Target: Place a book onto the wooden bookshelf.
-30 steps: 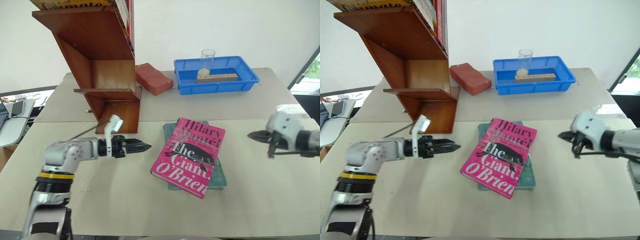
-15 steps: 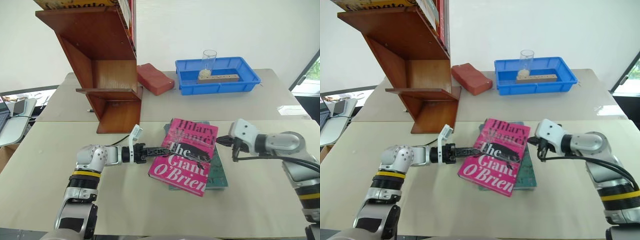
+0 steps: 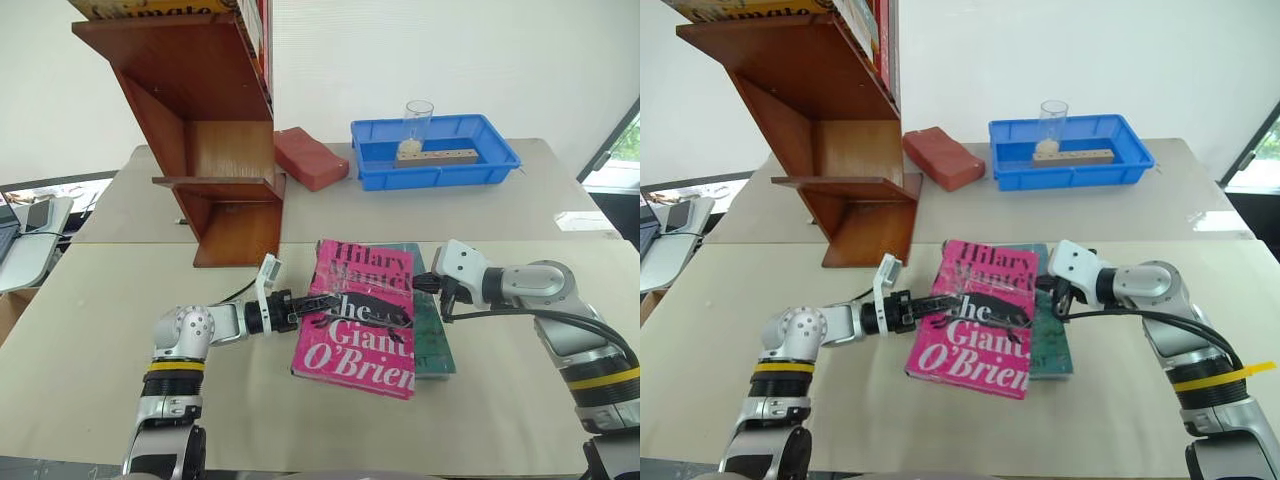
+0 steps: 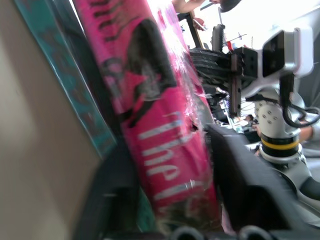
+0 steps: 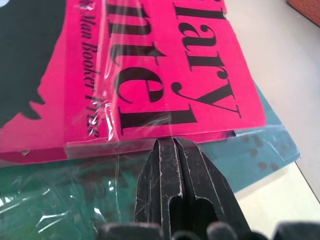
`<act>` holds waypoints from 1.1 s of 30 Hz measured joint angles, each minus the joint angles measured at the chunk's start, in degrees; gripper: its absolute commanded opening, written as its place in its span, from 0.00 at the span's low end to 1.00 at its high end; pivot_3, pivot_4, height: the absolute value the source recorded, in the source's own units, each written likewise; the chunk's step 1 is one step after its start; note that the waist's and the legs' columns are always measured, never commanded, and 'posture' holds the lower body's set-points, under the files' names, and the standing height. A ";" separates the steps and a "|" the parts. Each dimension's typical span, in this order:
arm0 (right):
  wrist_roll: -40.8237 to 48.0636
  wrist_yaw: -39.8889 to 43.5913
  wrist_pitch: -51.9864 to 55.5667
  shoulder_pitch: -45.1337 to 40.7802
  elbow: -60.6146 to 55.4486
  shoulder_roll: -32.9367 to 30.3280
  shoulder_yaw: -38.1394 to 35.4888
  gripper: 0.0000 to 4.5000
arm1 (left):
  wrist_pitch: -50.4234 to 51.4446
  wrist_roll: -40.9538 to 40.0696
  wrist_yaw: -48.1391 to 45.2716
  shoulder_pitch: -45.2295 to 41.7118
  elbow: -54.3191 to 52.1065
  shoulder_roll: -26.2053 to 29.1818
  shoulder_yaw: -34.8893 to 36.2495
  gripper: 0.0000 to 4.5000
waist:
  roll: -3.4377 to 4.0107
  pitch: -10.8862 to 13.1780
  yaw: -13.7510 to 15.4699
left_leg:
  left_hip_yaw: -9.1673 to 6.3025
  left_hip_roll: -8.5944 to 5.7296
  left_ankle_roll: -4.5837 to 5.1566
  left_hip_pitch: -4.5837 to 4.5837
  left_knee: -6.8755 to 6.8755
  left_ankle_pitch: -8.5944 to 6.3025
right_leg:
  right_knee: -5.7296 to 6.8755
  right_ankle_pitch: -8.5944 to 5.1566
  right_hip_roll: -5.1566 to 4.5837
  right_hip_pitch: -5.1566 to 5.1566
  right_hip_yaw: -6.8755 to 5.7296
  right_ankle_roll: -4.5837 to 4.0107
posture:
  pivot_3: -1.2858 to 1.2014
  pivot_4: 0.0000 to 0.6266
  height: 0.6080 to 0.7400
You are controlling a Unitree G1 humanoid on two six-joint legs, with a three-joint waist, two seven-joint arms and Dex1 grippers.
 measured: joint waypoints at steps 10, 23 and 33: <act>6.29 0.81 5.92 5.46 -9.12 -8.16 -12.33 0.00 | -9.33 -1.32 -0.14 -3.04 -17.85 6.45 2.61 0.16 | 0.02 0.12 0.57 | -0.08 -0.04 -0.16 0.00 -0.11 0.09 | -0.41 0.00 0.00 0.27 0.00 0.00 | 0.52 0.24 0.22; 25.35 2.94 22.34 4.94 -22.68 -15.45 -29.69 0.00 | -69.38 36.72 -4.13 -29.17 -16.46 16.44 -11.50 0.16 | 0.16 0.85 -0.24 | -0.06 -0.26 -0.24 0.46 -0.90 0.14 | -1.10 0.04 -0.03 1.12 0.34 0.04 | 0.52 0.24 0.22; 33.60 -4.25 29.01 -14.29 -23.42 -11.68 -21.97 0.00 | -105.39 59.89 -8.28 -32.29 11.99 35.99 -17.67 0.16 | 0.02 1.19 -0.01 | -0.04 -0.10 -0.34 0.35 -0.80 0.21 | -0.72 0.06 0.02 0.09 0.21 0.16 | 0.52 0.24 0.22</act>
